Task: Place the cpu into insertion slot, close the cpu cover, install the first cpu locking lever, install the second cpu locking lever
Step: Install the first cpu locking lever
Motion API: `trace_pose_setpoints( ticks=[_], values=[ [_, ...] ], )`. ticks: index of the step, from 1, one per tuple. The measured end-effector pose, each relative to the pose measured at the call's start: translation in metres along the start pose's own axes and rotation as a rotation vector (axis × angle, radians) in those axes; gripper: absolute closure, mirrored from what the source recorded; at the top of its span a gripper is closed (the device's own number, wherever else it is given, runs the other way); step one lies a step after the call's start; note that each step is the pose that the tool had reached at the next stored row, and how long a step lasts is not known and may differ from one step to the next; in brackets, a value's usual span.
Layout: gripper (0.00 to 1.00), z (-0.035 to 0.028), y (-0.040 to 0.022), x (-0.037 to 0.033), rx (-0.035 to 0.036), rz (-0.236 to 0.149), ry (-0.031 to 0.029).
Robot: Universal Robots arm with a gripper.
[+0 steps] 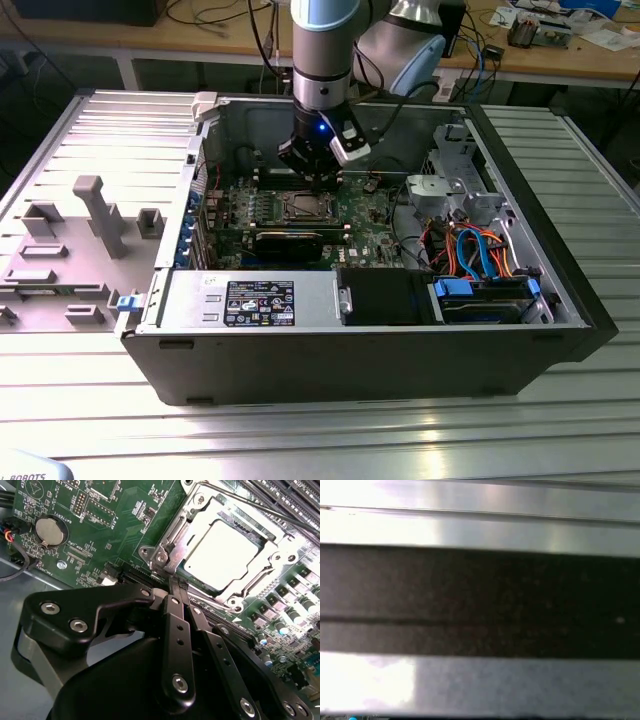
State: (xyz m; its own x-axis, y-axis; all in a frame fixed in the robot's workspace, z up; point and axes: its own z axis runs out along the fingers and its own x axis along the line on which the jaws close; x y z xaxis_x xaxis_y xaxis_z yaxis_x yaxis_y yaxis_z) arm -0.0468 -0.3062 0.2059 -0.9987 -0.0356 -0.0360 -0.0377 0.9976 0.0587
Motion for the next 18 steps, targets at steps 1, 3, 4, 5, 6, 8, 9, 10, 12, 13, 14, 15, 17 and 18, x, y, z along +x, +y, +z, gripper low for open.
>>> trace_pose_setpoints(
  ticks=[1, 3, 4, 5, 6, 8, 9, 10, 12, 13, 14, 15, 17, 18],
  values=[
    [0.89, 0.0002, 0.0, 0.0, 0.001, 0.0, 0.0],
    [0.89, 0.0006, -0.0001, 0.0, 0.0024, 0.0, 0.0],
    [0.89, 0.0008, -0.0001, 0.0001, 0.0028, 0.0, 0.0001],
    [0.89, 0.0011, -0.0001, 0.0001, 0.0029, 0.0, 0.0001],
    [0.89, 0.0013, -0.0001, 0.0001, 0.0032, 0.0, 0.0002],
    [0.89, 0.0016, -0.0001, 0.0001, 0.0037, 0.0, 0.0003],
    [0.89, 0.0018, -0.0001, 0.0001, 0.0038, 0.0, 0.0002],
    [0.89, 0.002, -0.0001, 0.0001, 0.0041, 0.0, 0.0002],
    [0.89, 0.0021, -0.0002, 0.0001, 0.0057, 0.0, 0.0002],
    [0.89, 0.002, -0.0001, 0.0001, 0.0057, 0.0, 0.0002],
    [0.89, 0.0018, 0.0, 0.0, 0.0054, 0.0, 0.0],
    [0.89, 0.0017, 0.0, 0.0001, 0.0053, 0.0, -0.0001],
    [0.89, 0.0016, 0.0, 0.0001, 0.0081, 0.0, 0.0],
    [0.89, 0.0017, 0.0, 0.0, 0.0114, 0.0, 0.0001]
  ],
)
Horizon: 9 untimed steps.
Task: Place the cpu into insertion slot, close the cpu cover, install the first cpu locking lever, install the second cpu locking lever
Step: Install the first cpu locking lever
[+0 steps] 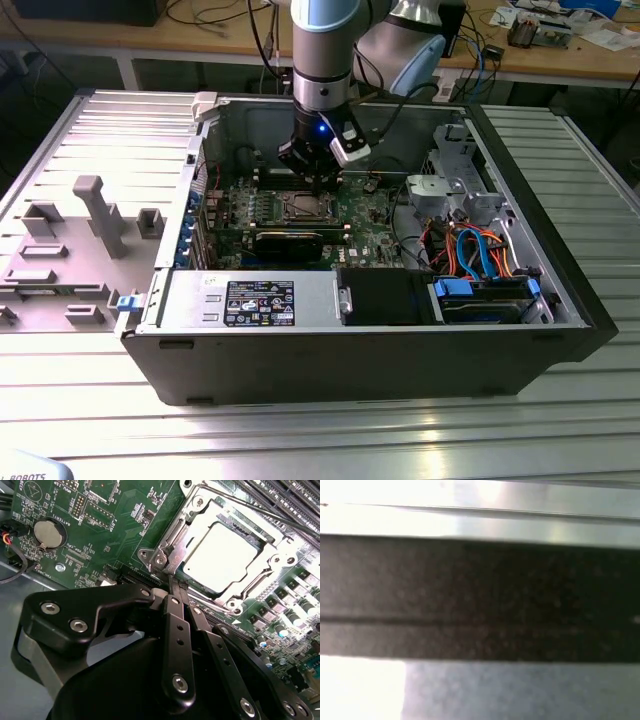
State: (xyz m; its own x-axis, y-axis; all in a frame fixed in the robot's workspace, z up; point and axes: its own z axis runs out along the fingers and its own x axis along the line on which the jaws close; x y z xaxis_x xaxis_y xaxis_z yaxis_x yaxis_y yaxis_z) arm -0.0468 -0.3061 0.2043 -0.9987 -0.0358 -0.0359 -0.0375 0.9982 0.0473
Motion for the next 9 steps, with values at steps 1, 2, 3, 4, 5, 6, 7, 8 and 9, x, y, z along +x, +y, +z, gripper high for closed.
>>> trace_pose_setpoints(
  ticks=[1, 2, 3, 4, 5, 6, 7, 8, 9],
  values=[
    [0.89, 0.0, 0.0, 0.0, 0.0036, 0.0, 0.0002],
    [0.89, 0.0, 0.0, -0.0001, 0.008, 0.0, 0.0005],
    [0.89, 0.0, -0.0001, -0.0002, 0.0133, -0.001, 0.0009],
    [0.89, 0.0001, -0.0001, -0.0002, 0.0135, -0.001, 0.001],
    [0.89, 0.0003, 0.0, -0.0003, 0.0138, 0.0, 0.001],
    [0.89, 0.0006, 0.0001, -0.0005, 0.0144, 0.0, 0.0011],
    [0.89, 0.0011, 0.0003, -0.0007, 0.0143, -0.001, 0.001],
    [0.89, 0.0014, 0.0006, -0.0009, 0.0144, -0.001, 0.0009],
    [0.89, 0.0018, 0.0007, -0.0011, 0.0143, -0.001, 0.0009]
  ],
)
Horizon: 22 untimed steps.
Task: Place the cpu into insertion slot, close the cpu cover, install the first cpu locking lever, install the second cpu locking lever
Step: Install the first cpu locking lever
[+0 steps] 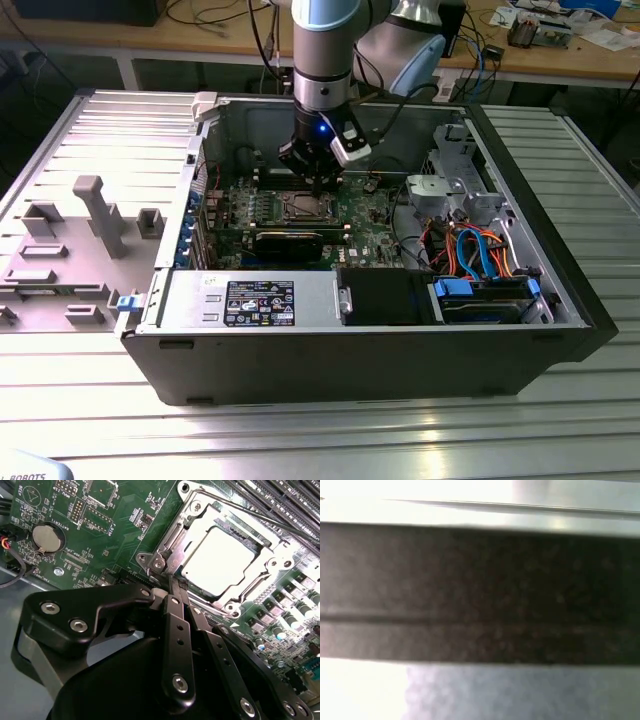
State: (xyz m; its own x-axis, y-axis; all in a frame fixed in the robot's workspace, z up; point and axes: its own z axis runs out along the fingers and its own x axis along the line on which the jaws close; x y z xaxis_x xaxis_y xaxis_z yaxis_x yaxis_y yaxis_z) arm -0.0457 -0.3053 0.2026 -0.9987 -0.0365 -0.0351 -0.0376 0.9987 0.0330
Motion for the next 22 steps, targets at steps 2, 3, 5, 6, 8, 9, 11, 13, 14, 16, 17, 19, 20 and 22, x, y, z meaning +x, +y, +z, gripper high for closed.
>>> trace_pose_setpoints(
  ticks=[2, 3, 5, 6, 8, 9, 11, 13, 14, 16, 17, 19, 20, 22],
  values=[
    [0.89, 0.0006, 0.0003, -0.0003, -0.0003, 0.0, -0.0001],
    [0.89, 0.0007, 0.0004, -0.0005, -0.0003, 0.0, 0.0],
    [0.89, 0.0008, 0.0006, -0.0007, -0.0015, 0.0, -0.0002],
    [0.89, 0.0008, 0.0006, -0.0008, -0.004, 0.0, -0.0003],
    [0.89, 0.0009, 0.0007, -0.0009, -0.0114, 0.0, -0.0007],
    [0.89, 0.0011, 0.0008, -0.0009, -0.0176, 0.0, -0.0011],
    [0.89, 0.001, 0.0007, -0.0008, -0.0282, 0.001, -0.0014],
    [0.89, 0.0, 0.0008, -0.0008, -0.0327, 0.001, -0.0017],
    [0.89, -0.0011, 0.0009, -0.0008, -0.0332, 0.001, -0.0019],
    [0.89, -0.005, 0.0009, -0.001, -0.0324, 0.001, -0.0014],
    [0.89, -0.0064, 0.0009, -0.001, -0.0324, 0.001, -0.0014],
    [0.89, -0.008, -0.0003, -0.0011, -0.0325, 0.001, -0.0014],
    [0.89, -0.008, -0.0038, -0.0009, -0.0324, 0.001, -0.0013],
    [0.89, -0.008, -0.0061, -0.0008, -0.0324, 0.001, -0.0014]
  ],
)
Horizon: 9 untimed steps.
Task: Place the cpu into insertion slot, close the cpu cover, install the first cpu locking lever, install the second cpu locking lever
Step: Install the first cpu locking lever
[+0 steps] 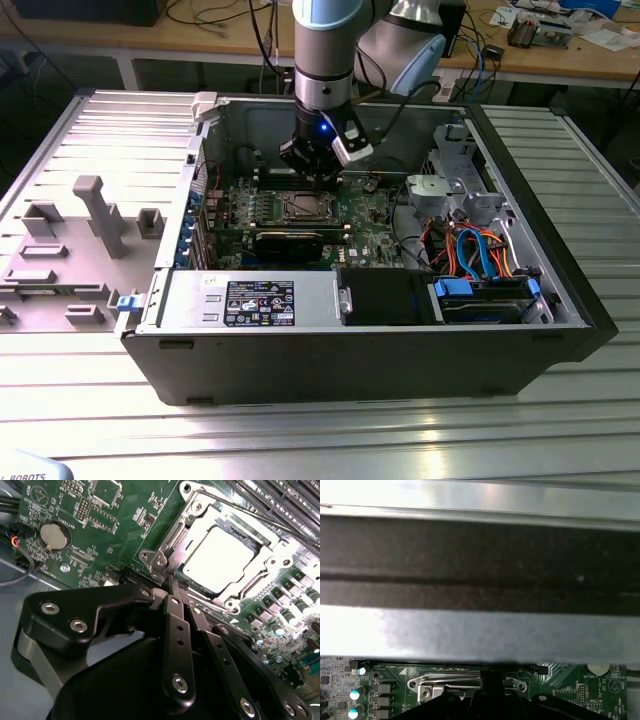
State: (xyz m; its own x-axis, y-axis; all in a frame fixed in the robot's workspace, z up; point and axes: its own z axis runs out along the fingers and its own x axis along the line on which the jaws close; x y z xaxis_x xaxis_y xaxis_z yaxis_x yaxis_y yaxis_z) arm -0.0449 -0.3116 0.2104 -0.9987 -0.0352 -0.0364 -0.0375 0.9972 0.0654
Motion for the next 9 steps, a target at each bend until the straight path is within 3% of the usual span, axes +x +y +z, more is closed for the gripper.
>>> trace_pose_setpoints(
  ticks=[9],
  values=[
    [0.89, -0.0002, -0.0024, 0.0001, 0.0001, 0.0, 0.0001]
  ],
)
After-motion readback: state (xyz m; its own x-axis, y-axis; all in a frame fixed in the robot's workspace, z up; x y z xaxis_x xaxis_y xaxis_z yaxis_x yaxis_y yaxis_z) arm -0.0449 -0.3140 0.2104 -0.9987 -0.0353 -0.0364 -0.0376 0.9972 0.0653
